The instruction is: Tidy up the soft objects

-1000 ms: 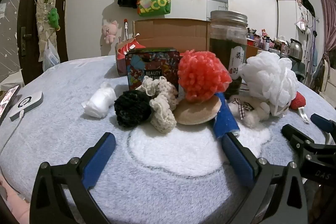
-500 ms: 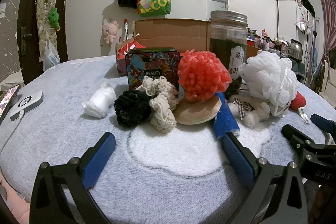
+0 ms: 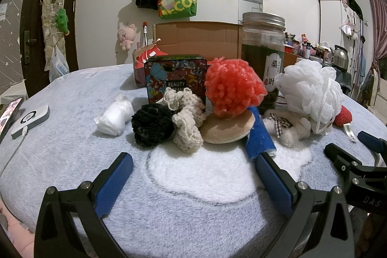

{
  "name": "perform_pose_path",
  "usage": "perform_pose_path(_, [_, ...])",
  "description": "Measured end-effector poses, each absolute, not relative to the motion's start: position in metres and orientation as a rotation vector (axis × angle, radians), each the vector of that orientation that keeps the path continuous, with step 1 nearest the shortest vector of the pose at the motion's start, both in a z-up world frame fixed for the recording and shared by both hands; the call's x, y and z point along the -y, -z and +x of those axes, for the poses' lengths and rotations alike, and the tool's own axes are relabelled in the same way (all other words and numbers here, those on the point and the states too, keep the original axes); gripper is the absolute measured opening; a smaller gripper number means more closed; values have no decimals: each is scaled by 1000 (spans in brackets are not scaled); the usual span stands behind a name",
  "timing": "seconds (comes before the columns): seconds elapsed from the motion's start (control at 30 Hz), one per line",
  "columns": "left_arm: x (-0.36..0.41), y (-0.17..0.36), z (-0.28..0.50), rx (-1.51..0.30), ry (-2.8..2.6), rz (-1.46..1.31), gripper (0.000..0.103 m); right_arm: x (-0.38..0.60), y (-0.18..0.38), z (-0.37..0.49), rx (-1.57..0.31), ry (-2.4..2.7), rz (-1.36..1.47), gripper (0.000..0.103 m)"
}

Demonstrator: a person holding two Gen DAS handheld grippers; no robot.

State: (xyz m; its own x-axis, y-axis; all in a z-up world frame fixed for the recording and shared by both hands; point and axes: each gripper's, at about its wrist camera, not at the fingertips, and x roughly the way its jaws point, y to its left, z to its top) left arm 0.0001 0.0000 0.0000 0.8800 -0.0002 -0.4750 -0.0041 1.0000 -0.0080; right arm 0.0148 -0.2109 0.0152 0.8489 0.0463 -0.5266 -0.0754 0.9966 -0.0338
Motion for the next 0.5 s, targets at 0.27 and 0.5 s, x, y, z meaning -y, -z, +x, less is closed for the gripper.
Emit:
perform_pose_path(0.27, [0, 0, 0, -495, -2, -9, 103, 211, -15, 15, -554, -64, -54, 103])
perform_pose_path(0.5, [0, 0, 0, -495, -2, -9, 103, 211, -15, 15, -553, -64, -54, 103])
